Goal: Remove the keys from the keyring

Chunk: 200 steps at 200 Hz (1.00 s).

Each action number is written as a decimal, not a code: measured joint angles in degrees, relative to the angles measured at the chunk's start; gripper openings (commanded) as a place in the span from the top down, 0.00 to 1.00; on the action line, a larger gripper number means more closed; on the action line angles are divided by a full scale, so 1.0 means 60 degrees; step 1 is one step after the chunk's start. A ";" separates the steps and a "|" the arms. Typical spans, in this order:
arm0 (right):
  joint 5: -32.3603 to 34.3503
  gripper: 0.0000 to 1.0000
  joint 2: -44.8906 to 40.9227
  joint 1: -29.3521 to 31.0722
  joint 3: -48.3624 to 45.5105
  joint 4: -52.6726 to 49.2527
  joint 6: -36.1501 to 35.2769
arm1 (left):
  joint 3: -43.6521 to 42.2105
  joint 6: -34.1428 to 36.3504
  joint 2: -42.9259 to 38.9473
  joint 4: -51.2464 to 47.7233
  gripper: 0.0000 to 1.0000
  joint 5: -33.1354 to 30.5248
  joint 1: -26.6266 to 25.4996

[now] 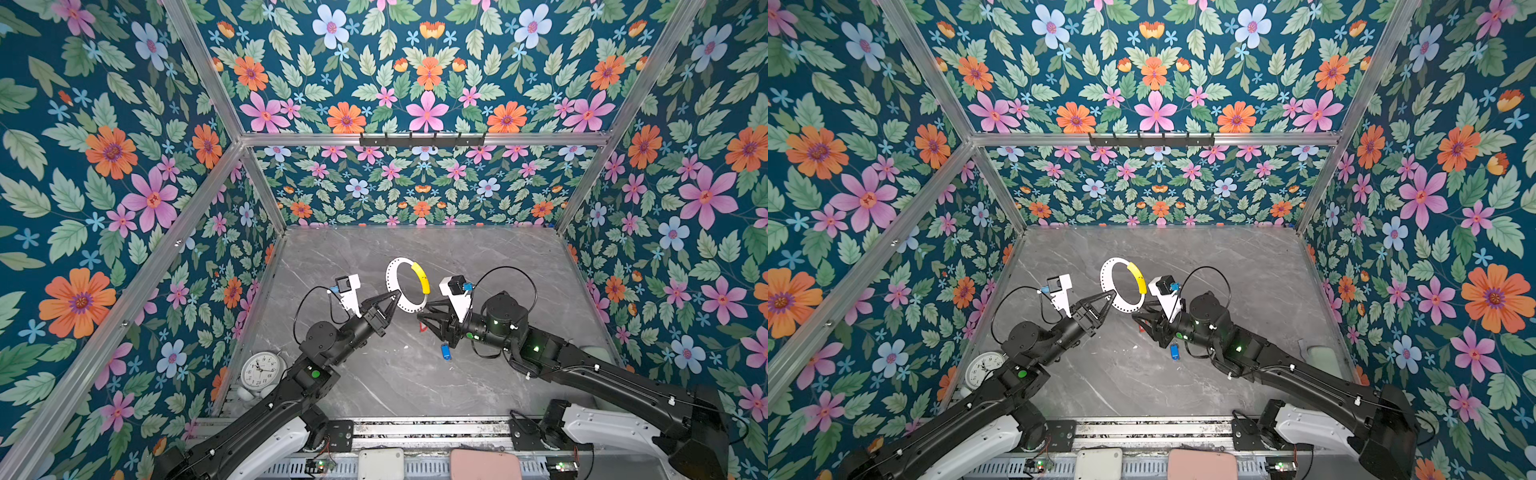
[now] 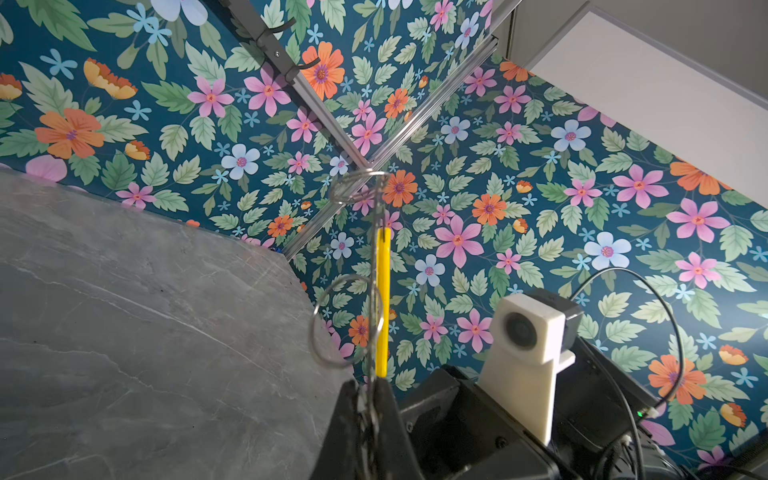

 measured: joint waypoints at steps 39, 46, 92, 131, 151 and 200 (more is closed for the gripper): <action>0.0168 0.72 0.0178 0.0069 0.0073 -0.0164 -0.0138 | -0.0047 0.0004 -0.0095 -0.0007 1.00 -0.0004 -0.0004; 0.0200 0.73 0.0178 0.0073 0.0073 -0.0204 -0.0164 | -0.0051 0.0004 -0.0120 -0.0007 1.00 -0.0004 -0.0004; 0.0251 0.80 0.0084 0.0095 0.0022 -0.0310 -0.0200 | -0.0084 0.0007 -0.0189 -0.0011 1.00 -0.0051 -0.0004; 0.0313 0.86 0.0025 0.0120 0.0004 -0.0317 -0.0270 | -0.0138 0.0007 -0.0215 -0.0047 1.00 -0.0087 -0.0004; 0.0313 0.87 0.0029 0.0124 0.0004 -0.0321 -0.0310 | -0.0164 0.0011 -0.0226 -0.0051 1.00 -0.0138 -0.0004; 0.0368 0.93 0.0098 0.0149 0.0022 -0.0386 -0.0379 | -0.0182 0.0011 -0.0244 -0.0157 1.00 -0.0138 -0.0004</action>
